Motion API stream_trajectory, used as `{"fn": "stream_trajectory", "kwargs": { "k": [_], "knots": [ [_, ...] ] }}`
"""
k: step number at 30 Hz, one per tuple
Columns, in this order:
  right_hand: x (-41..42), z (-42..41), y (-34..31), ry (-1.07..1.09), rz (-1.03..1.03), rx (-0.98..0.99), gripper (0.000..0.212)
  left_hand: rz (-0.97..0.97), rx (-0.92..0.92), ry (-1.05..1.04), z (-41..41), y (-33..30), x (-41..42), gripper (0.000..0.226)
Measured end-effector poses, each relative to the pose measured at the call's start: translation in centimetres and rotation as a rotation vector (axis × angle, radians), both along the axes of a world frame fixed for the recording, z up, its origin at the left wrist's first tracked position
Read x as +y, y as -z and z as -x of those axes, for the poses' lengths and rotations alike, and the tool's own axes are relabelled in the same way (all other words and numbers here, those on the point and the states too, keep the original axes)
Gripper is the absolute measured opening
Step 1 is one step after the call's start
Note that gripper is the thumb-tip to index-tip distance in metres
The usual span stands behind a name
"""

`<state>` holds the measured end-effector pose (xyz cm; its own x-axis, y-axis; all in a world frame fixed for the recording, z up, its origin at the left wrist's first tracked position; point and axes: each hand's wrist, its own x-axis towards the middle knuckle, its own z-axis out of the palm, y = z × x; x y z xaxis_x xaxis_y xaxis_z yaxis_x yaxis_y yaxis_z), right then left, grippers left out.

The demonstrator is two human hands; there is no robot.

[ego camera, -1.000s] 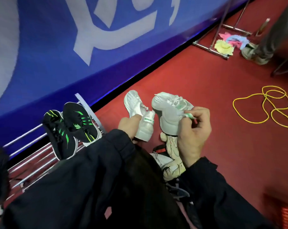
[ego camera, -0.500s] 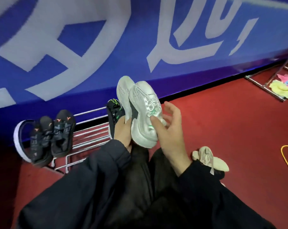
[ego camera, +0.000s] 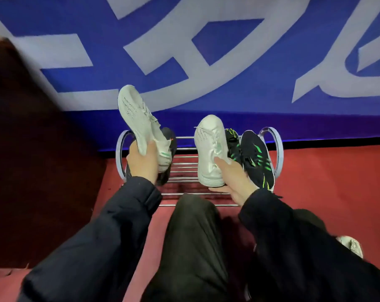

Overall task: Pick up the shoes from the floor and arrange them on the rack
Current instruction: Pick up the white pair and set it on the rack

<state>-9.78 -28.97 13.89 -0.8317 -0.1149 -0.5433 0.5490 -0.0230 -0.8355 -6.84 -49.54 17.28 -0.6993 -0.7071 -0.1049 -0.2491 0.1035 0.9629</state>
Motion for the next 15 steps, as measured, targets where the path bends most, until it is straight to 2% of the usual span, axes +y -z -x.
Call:
{"fn": "stream_trajectory", "kwargs": {
  "k": [2,3,6,8,11,15],
  "knots": [
    [-2.1,1.7,2.7,-0.045,-0.045,0.001,0.015,-0.030,-0.051,0.008,0.2,1.7,-1.6,0.044],
    [-3.2,2.5,4.2,-0.068,-0.062,0.002,0.020,-0.055,-0.064,0.010,0.2,2.6,-2.0,0.044],
    [-6.4,3.7,7.2,-0.069,-0.106,0.018,0.040,-0.128,-0.062,0.034,0.1,3.8,-1.6,0.027],
    [-8.1,4.1,8.7,-0.041,-0.131,0.028,0.045,-0.118,-0.068,0.060,0.1,4.8,-1.1,0.027],
    [-9.5,4.1,10.9,0.017,-0.137,-0.013,0.044,-0.116,-0.077,0.135,-0.3,7.5,-0.9,0.032],
    [-9.4,3.8,12.4,-0.011,-0.150,0.003,0.035,-0.179,-0.039,0.191,0.4,8.7,-1.2,0.043]
  ]
}}
